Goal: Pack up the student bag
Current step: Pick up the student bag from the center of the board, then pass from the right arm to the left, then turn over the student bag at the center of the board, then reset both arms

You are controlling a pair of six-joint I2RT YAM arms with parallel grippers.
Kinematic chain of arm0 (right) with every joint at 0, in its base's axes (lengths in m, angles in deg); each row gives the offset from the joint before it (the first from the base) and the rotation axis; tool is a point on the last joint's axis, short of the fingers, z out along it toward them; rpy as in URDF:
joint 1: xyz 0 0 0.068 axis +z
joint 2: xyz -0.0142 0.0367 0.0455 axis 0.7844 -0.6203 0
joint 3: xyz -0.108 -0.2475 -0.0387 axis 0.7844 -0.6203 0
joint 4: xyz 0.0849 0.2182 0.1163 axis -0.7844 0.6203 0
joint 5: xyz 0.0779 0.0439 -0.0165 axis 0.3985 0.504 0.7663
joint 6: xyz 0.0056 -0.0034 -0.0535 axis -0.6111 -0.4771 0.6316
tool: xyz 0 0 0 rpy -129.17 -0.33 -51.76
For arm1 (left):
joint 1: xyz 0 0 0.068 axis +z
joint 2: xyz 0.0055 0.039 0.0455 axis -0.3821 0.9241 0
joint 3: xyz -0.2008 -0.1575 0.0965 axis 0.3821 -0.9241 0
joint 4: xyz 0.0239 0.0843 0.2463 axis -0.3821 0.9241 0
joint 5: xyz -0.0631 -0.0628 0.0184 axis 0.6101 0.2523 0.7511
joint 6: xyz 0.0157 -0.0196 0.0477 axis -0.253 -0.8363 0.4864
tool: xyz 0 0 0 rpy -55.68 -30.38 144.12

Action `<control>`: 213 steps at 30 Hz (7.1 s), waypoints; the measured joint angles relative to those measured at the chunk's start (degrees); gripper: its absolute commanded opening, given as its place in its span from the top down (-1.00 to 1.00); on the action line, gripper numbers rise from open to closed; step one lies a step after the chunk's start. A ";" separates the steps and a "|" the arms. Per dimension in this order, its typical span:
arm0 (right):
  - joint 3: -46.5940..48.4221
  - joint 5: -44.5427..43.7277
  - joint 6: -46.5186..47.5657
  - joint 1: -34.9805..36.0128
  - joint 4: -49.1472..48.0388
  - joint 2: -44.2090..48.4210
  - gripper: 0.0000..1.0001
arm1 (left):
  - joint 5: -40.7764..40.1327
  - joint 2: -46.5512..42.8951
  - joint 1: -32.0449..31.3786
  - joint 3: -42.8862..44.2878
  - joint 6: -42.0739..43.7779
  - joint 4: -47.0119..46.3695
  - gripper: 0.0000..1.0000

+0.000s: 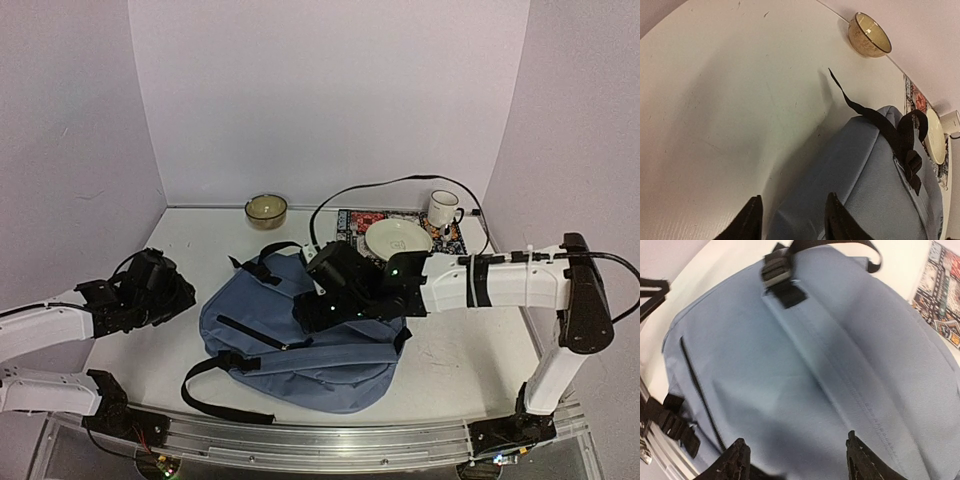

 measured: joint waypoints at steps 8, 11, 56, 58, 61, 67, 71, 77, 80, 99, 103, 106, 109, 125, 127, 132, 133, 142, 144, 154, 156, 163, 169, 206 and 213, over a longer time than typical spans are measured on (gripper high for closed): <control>-9.03 0.81 -1.53 -8.31 -0.20 8.18 -0.97 | -0.67 0.54 1.27 5.19 6.37 0.89 -0.80; -14.43 1.63 -3.00 -13.08 -0.18 14.17 -0.97 | 0.18 2.19 1.29 6.33 9.33 0.96 -0.89; -30.69 25.38 -17.33 -23.05 -14.97 30.31 1.00 | -24.79 50.04 -55.85 48.04 28.18 -0.61 -0.97; -30.10 25.35 -17.33 -22.55 -14.51 30.25 1.00 | -27.72 52.46 -56.00 50.45 28.49 0.05 -0.80; -29.14 25.30 -17.32 -21.73 -13.86 30.08 1.00 | -32.94 56.14 -56.04 54.49 27.78 3.01 -0.12; -27.39 25.13 -17.19 -20.81 -12.93 29.86 0.95 | -40.11 58.85 -55.87 58.42 27.22 9.11 0.99; -25.65 24.54 -16.26 -20.16 -12.37 29.97 0.42 | -40.84 56.77 -55.73 58.19 27.10 11.01 1.00; -24.33 21.26 -12.92 -19.66 -11.99 34.93 -0.20 | -37.36 47.23 -55.06 57.77 27.85 14.07 1.00; -24.06 17.88 -10.89 -19.65 -10.51 40.16 -0.35 | -35.58 43.82 -54.06 60.27 29.38 15.84 1.00; -28.52 6.12 -6.74 -19.60 -5.62 51.67 -0.73 | 0.59 7.70 -18.39 37.84 15.66 2.08 1.00; -30.06 11.43 -8.61 -19.60 -11.90 43.91 -0.77 | 4.14 5.45 -13.44 36.41 12.48 0.97 1.00; -33.80 16.28 -12.28 -19.43 -19.62 37.18 -0.80 | 6.17 6.82 -13.31 36.41 11.56 -1.03 1.00; -35.19 19.80 -15.44 -18.73 -26.12 29.90 -0.82 | 7.64 7.85 -13.26 36.41 11.03 -1.93 1.00; -23.70 30.10 -28.92 -17.17 -54.34 -0.95 -0.42 | 11.18 7.98 -13.19 36.41 10.86 -1.98 1.00; -22.37 30.89 -29.73 -17.10 -55.44 -2.64 -0.19 | 11.35 7.98 -13.15 36.41 10.87 -1.98 1.00; -21.15 32.81 -31.70 -16.99 -58.26 -4.93 0.92 | 11.37 7.98 -13.07 36.53 10.93 -1.56 1.00; -21.16 33.07 -31.96 -17.00 -58.19 -4.99 1.00 | 11.34 7.98 -13.07 36.59 10.98 -1.46 1.00; -21.41 30.52 -26.24 -16.87 -42.55 5.38 1.00 | 8.40 6.89 -13.07 37.51 11.09 0.86 1.00; -20.46 29.03 -23.46 -16.83 -34.94 10.55 1.00 | 7.69 6.31 -13.07 37.63 11.01 1.12 1.00; -14.76 22.19 -15.68 -16.87 -5.95 27.21 1.00 | 11.80 7.52 -12.96 33.78 6.94 3.84 1.00; -14.15 22.08 -15.10 -16.84 -3.27 27.61 1.00 | 12.23 7.49 -12.96 31.12 5.61 3.84 1.00; -11.21 22.98 -13.23 -15.88 -3.52 20.00 1.00 | 8.63 4.48 -12.52 17.45 0.73 1.91 1.00; -5.74 25.20 -12.37 -12.94 -11.00 5.29 1.00 | 1.16 2.44 -12.52 3.87 -4.90 1.95 0.95; -18.21 -4.85 5.44 -34.98 -0.42 31.44 -0.97 | 18.20 6.59 41.09 13.88 20.26 6.13 -0.99; -25.41 -16.01 6.00 -35.63 3.39 54.30 -0.97 | 23.84 -0.84 38.21 14.16 26.97 4.07 -0.99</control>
